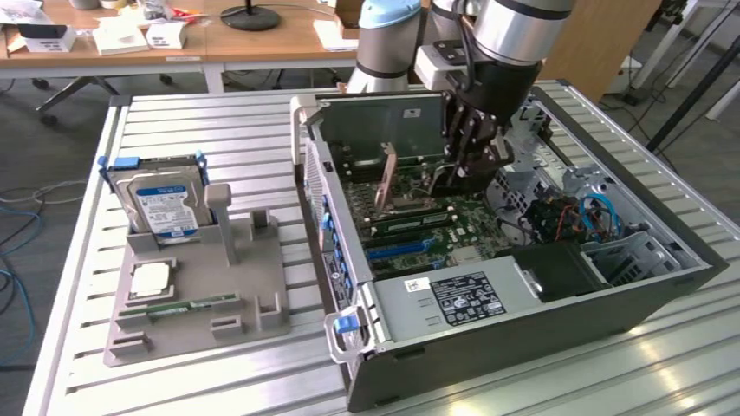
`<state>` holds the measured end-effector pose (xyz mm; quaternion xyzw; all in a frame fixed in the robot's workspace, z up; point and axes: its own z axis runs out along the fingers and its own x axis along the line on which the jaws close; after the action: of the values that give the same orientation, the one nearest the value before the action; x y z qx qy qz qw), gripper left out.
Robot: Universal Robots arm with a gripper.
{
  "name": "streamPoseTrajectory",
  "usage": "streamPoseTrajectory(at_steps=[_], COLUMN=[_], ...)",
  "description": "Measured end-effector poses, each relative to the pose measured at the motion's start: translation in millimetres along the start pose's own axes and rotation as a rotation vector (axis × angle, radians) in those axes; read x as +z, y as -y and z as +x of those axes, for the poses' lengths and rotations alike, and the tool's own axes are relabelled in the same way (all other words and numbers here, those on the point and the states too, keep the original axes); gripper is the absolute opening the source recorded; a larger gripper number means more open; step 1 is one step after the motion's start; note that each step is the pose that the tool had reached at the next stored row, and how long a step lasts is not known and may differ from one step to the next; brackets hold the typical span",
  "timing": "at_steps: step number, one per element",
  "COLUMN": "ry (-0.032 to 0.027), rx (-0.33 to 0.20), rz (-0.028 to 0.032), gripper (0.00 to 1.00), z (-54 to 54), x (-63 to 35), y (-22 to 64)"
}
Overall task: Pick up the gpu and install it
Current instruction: 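Insert the gpu into the slot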
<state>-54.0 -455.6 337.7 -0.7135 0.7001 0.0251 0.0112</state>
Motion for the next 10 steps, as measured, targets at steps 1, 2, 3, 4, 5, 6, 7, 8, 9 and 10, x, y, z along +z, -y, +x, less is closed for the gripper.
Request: streamPoseTrajectory(at_steps=[1,2,3,4,5,6,7,8,9,10], ry=[0.0000,0.0001,0.0000,0.0000,0.0000,0.0000,0.0000,-0.0001,0.0001,0.0000], rx=[0.000,0.000,0.000,0.000,0.000,0.000,0.000,0.000,0.000,0.000], rz=[0.0000,0.0000,0.0000,0.0000,0.0000,0.0000,0.0000,0.0000,0.0000,-0.0001], gripper=[0.26,0.26,0.26,0.26,0.26,0.26,0.26,0.26,0.26,0.26], z=[0.1,0.1,0.2,0.2,0.3,0.4,0.4,0.5,0.5,0.6], x=[1.2,2.4,3.6,4.7,5.8,6.9,8.0,9.0,10.1,11.1], y=[0.0,0.0,0.1,0.1,0.1,0.1,0.2,0.1,0.2,0.2])
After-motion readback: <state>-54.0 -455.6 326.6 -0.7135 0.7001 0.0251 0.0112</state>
